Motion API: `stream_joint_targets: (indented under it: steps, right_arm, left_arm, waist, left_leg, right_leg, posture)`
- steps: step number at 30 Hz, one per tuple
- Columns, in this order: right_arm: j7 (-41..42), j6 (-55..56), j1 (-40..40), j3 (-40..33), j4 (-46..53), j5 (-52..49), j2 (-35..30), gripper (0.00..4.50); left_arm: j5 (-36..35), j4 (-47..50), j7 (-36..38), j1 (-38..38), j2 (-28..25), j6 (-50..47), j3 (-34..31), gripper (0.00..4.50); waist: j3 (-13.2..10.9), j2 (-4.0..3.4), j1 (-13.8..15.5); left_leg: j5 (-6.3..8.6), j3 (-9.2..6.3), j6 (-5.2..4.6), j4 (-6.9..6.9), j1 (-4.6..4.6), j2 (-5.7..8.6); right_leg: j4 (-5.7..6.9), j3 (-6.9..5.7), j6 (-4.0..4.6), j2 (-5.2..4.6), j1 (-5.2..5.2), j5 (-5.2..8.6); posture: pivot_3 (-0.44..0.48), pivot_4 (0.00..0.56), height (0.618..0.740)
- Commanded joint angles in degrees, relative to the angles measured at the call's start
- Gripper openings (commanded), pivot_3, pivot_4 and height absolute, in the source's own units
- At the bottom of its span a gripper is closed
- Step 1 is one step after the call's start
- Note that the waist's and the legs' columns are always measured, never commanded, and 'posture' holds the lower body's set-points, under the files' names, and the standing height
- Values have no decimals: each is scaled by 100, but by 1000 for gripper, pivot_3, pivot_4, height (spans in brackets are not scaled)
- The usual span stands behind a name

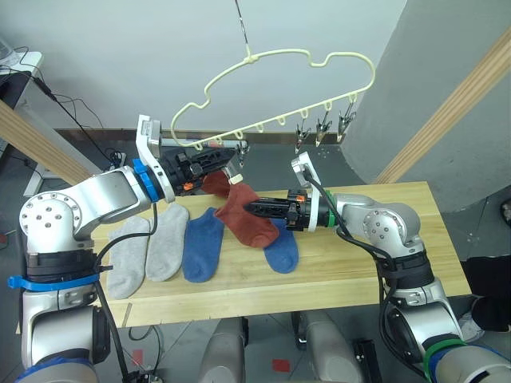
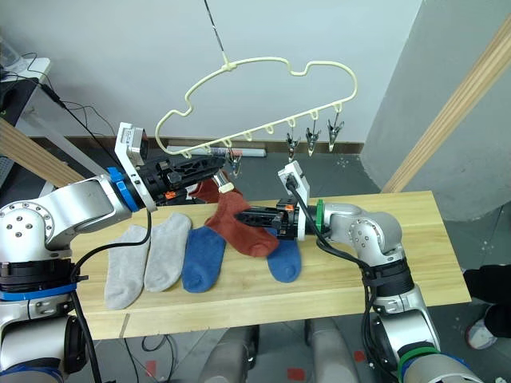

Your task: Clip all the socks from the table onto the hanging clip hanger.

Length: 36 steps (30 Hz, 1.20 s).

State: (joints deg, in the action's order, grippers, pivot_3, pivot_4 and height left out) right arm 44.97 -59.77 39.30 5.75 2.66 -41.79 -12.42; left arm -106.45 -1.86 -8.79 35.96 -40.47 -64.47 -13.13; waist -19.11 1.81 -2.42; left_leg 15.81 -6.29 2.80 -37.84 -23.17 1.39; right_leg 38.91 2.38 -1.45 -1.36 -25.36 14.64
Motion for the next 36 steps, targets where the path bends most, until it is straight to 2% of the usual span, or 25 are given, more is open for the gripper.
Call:
stream_joint_targets:
  steps: [1, 23, 25, 26, 36]
  right_arm:
    - [63, -10, 37, -43, 260, -169, 8, 34]
    - [-13, 165, 188, -50, 67, -32, 92, 34]
    - [-11, 174, 191, -41, 61, -21, 91, 0]
    - [-4, 179, 194, -38, 57, -17, 87, 0]
    - [-10, 259, 166, 31, 40, 54, 99, 0]
  left_arm:
    - [41, 206, 90, -62, -98, -42, 44, 508]
    - [327, 373, 411, -96, -141, -61, 36, 508]
    - [315, 407, 503, -107, -144, -56, -3, 1216]
    - [306, 412, 529, -106, -145, -55, -12, 1362]
    - [273, 406, 532, -109, -173, -52, -1, 3971]
  waist:
    - [0, 0, 0]
    - [0, 0, 0]
    - [0, 0, 0]
    - [0, 0, 0]
    - [0, 0, 5]
  left_leg:
    - [0, 0, 0, 0, 0, 0]
    - [-3, -6, 4, 1, -10, 0]
    - [-2, -6, 4, 1, -11, 0]
    - [-2, -6, 4, 1, -11, 0]
    - [-3, -10, 5, -1, -27, 0]
  right_leg:
    - [0, 0, 0, 0, 0, 0]
    - [-4, 1, 0, 0, -6, 0]
    - [-4, 1, 0, 0, -7, 0]
    - [-4, 1, 0, 0, -8, 0]
    - [-4, 1, 0, 0, -22, 0]
  posture:
    - [9, 361, 740]
    - [14, 355, 740]
    - [14, 355, 740]
    - [13, 355, 740]
    - [15, 355, 740]
